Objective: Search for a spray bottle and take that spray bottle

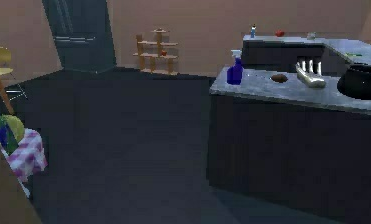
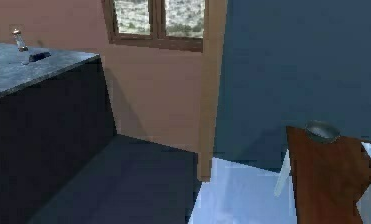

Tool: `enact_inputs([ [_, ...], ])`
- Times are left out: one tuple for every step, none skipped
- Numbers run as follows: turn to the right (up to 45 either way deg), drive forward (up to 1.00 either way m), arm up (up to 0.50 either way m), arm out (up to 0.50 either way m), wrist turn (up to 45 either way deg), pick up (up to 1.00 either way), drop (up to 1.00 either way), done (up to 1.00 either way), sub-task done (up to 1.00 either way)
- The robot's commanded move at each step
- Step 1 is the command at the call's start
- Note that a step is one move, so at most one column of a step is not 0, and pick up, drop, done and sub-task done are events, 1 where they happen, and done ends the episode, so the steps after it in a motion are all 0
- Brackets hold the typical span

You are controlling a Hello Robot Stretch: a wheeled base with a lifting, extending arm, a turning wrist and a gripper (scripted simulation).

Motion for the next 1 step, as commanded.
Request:
enact_inputs([
  [-9.0, 0.0, 0.0, 0.0, 0.0, 0.0, 0.0, 0.0, 0.0],
])
